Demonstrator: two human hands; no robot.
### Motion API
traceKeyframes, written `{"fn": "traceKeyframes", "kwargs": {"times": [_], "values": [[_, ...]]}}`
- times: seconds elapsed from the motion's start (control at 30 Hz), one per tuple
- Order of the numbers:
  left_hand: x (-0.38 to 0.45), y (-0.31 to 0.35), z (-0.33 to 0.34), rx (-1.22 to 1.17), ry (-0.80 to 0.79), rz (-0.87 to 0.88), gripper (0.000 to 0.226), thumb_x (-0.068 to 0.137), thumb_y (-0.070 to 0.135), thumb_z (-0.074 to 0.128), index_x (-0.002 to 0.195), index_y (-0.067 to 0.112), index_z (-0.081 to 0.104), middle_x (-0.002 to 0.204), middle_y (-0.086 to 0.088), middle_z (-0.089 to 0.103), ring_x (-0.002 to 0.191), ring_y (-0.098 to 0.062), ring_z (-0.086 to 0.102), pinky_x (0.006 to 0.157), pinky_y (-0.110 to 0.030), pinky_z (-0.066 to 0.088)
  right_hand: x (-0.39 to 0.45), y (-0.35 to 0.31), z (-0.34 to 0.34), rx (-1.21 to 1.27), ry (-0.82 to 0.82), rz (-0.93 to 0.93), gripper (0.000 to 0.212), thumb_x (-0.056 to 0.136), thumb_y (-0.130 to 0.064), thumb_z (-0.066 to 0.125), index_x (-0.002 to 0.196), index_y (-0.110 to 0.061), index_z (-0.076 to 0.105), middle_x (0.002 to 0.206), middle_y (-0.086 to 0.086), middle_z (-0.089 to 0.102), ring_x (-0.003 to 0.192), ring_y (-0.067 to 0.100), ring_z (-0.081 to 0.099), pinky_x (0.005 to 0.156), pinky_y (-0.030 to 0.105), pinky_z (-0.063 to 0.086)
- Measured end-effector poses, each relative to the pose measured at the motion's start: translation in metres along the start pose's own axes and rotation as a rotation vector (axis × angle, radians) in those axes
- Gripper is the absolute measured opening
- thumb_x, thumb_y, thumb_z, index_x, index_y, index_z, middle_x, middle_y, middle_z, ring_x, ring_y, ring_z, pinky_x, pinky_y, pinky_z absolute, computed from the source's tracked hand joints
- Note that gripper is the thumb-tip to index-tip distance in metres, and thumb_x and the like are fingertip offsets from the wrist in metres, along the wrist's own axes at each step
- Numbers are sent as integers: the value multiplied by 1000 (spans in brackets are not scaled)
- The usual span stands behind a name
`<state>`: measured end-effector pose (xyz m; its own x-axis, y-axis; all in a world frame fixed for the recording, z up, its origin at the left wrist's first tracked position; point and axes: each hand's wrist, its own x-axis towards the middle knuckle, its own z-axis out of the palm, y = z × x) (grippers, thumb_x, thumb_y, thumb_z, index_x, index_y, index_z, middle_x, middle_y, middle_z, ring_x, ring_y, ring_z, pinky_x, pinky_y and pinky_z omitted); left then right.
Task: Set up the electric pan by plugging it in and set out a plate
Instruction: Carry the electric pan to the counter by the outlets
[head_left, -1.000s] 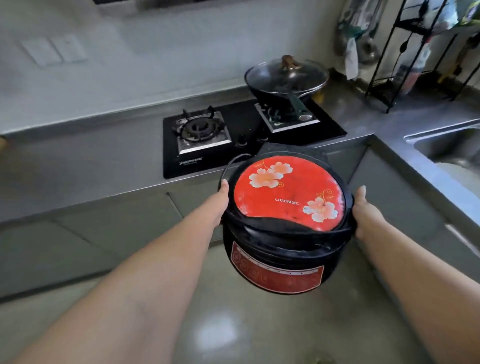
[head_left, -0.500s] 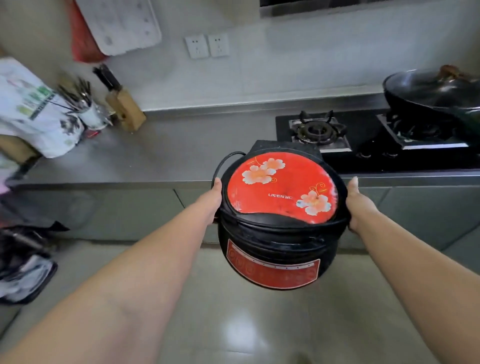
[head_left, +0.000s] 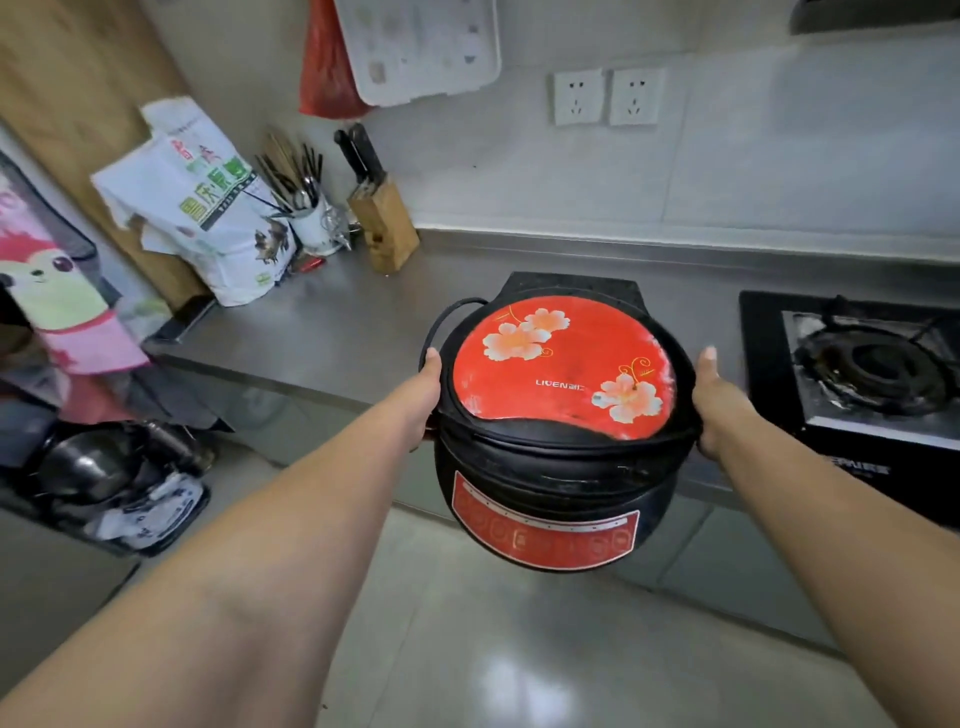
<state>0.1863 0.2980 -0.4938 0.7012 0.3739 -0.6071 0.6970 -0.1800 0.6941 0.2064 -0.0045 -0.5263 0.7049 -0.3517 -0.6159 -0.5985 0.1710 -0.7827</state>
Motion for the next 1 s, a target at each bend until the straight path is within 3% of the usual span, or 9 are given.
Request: {"fn": "traceKeyframes", "kwargs": {"times": [0.07,0.2,0.3,0.43,0.53,0.63,0.7,0.83,1.0], "values": [[33,14,-23,-8,6,-9,69,86,76,21,82,20,61,73,3,64,64,-17,56,47,-26,35,14,-14,43,-2,-21,4,82,80,-80,32,112,-11,62,116,7,69,93,26,64,94,38,51],[101,42,-60,-2,-12,-9,71,86,76,20,94,19,63,77,2,63,66,-17,55,48,-28,34,42,-36,118,18,-13,-22,82,85,-75,34,123,-6,59,120,9,67,86,24,60,76,30,48],[149,66,-84,24,-33,-3,69,87,75,19,87,21,61,77,3,64,66,-16,56,48,-28,34,65,-55,168,20,7,-21,84,84,-76,34,124,-5,58,121,9,66,87,25,61,76,31,49],[212,92,-111,29,-48,-22,69,87,76,19,79,20,59,74,3,62,66,-15,54,49,-29,34,92,-72,228,29,37,7,86,82,-77,36,124,-5,58,113,7,67,72,21,60,59,27,46],[258,112,-123,25,-79,-1,67,88,74,17,82,21,58,80,4,59,66,-14,51,52,-28,37,115,-84,266,36,66,-5,88,81,-78,36,126,-6,57,117,7,65,91,25,65,72,28,49],[305,131,-129,45,-106,-23,76,88,74,16,114,18,60,112,-2,64,94,-22,59,65,-30,39,145,-91,298,35,64,28,95,75,-83,37,129,-7,57,124,7,65,104,27,64,89,33,52],[331,141,-130,59,-136,-30,79,88,75,14,116,18,60,129,-4,61,101,-22,56,69,-30,38,165,-94,315,41,43,46,101,71,-86,37,132,-7,55,127,9,64,110,28,63,99,40,50],[378,157,-128,62,-160,-31,85,87,76,13,132,16,54,139,-5,55,129,-25,48,87,-32,36,201,-99,342,13,57,69,105,68,-88,35,131,-6,55,128,11,63,112,31,62,102,44,48],[418,177,-129,46,-220,-29,88,86,76,12,141,15,46,146,-6,48,137,-25,39,115,-39,30,225,-107,370,1,103,87,105,72,-87,32,130,-3,54,129,16,61,116,35,59,104,47,46]]}}
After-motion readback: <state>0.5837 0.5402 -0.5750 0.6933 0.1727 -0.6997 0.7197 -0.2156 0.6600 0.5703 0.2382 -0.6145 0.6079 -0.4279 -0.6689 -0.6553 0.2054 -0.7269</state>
